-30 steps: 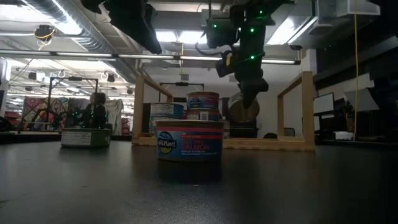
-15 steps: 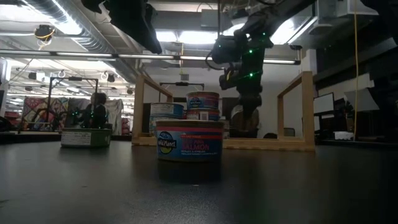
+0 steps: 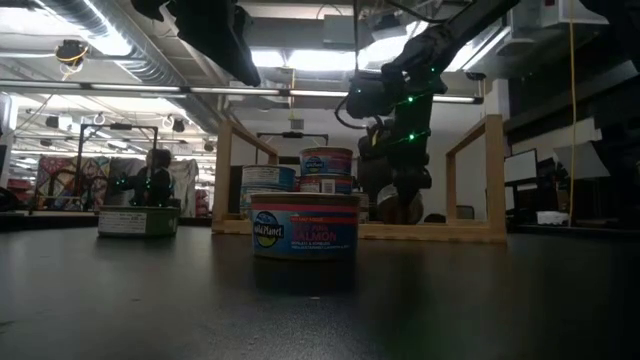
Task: Stack canned seafood by type on shelf
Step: Put the green tuna can on the shelf
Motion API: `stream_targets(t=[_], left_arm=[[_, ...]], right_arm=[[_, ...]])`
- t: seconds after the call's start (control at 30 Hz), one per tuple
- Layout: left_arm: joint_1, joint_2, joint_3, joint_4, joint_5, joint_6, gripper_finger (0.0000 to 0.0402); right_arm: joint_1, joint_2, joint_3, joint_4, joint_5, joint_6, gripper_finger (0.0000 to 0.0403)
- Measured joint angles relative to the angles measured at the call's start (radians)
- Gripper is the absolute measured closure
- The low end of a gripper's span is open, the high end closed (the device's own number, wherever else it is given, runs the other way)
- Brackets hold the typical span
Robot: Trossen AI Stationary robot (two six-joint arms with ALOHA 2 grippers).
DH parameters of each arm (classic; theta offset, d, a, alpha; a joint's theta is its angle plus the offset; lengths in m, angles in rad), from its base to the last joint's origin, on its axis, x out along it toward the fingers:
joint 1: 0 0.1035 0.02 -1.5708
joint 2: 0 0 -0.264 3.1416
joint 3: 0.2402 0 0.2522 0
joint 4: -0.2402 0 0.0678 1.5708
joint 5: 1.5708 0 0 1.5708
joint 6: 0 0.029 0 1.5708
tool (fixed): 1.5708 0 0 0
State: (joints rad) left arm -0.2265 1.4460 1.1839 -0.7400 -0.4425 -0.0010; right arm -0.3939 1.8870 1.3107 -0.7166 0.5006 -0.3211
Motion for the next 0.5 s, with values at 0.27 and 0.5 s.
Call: stream_targets(t=[0.27, 0.5], left_arm=[[0.0, 0.0, 0.0, 0.0, 0.0, 0.0, 0.0274], [0.0, 0.0, 0.0, 0.0, 0.0, 0.0, 0.0274]], right_arm=[[0.001, 0.004, -0.017, 0.022, -0.01, -0.005, 0.0267], [0.001, 0.006, -0.018, 0.046, -0.012, -0.006, 0.0259]])
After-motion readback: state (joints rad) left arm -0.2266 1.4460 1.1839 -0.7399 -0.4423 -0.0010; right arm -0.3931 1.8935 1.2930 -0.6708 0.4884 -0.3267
